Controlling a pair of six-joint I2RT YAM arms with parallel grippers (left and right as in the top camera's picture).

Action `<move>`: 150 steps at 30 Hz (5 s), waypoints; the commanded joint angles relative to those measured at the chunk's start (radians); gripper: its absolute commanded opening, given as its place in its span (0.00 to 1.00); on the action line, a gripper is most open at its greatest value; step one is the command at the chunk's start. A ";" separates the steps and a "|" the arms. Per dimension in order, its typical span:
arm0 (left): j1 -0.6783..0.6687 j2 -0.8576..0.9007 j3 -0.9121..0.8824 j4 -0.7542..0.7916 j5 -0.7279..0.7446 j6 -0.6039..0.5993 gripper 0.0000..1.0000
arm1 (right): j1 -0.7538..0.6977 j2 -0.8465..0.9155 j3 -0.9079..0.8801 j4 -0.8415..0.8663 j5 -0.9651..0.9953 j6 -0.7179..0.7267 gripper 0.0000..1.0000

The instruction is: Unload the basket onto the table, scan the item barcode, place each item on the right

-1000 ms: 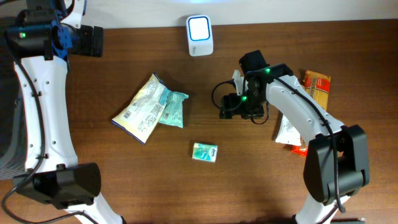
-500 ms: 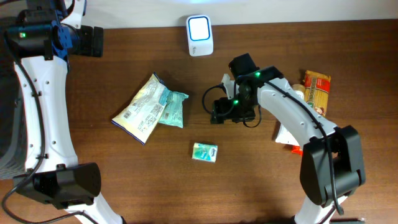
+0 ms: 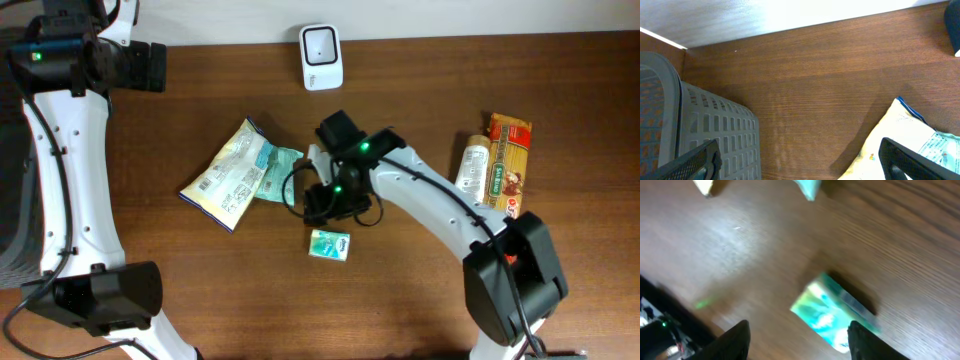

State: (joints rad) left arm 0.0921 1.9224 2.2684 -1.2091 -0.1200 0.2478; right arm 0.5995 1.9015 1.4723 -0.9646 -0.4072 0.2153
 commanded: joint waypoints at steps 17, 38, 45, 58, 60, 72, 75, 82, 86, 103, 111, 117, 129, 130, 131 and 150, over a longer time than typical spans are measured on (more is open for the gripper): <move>0.003 -0.004 0.006 -0.001 0.003 0.015 0.99 | 0.022 0.182 -0.010 -0.150 0.203 0.069 0.57; 0.001 -0.004 0.006 -0.001 0.003 0.015 0.99 | -0.090 0.266 0.164 0.153 0.311 0.389 0.26; 0.003 -0.004 0.006 -0.001 0.003 0.015 0.99 | -0.105 0.259 0.212 0.038 0.281 0.236 0.31; 0.003 -0.004 0.006 -0.001 0.003 0.015 0.99 | -0.380 0.245 0.406 -0.251 0.123 -0.060 0.39; 0.003 -0.004 0.006 -0.001 0.003 0.015 0.99 | -0.404 0.246 0.314 -0.228 0.102 -0.062 0.38; 0.003 -0.004 0.006 -0.001 0.003 0.015 0.99 | -0.476 0.246 0.023 0.093 0.011 -0.056 0.31; 0.003 -0.004 0.006 -0.001 0.003 0.015 0.99 | -0.479 0.246 0.020 0.129 0.026 -0.100 0.31; 0.003 -0.004 0.006 -0.001 0.003 0.015 0.99 | -0.496 0.241 0.100 0.082 0.026 -0.138 0.37; 0.003 -0.004 0.006 -0.001 0.003 0.015 0.99 | -0.486 0.245 0.089 0.095 0.026 -0.157 0.29; 0.003 -0.004 0.006 -0.001 0.003 0.015 0.99 | -0.538 0.135 0.021 0.083 -1.144 -0.342 0.04; 0.003 -0.004 0.006 -0.001 0.003 0.015 0.99 | -0.518 0.083 0.125 0.086 -0.707 -0.169 0.04; 0.003 -0.004 0.006 -0.001 0.003 0.015 0.99 | -0.386 0.089 0.107 0.031 0.168 0.020 0.04; 0.003 -0.004 0.006 -0.001 0.003 0.015 0.99 | -0.352 0.201 0.074 0.103 0.319 0.025 0.41; 0.003 -0.004 0.006 -0.001 0.003 0.015 0.99 | -0.352 0.214 0.074 0.108 0.318 0.025 0.41; 0.003 -0.004 0.006 -0.001 0.003 0.015 0.99 | -0.352 0.234 0.074 0.108 0.307 0.025 0.41; 0.003 -0.004 0.006 -0.001 0.003 0.015 0.99 | -0.505 0.263 0.078 0.054 -0.645 -0.244 0.04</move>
State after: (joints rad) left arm 0.0921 1.9224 2.2684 -1.2114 -0.1200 0.2474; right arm 0.0933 2.1666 1.5539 -0.9115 -0.9173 0.0303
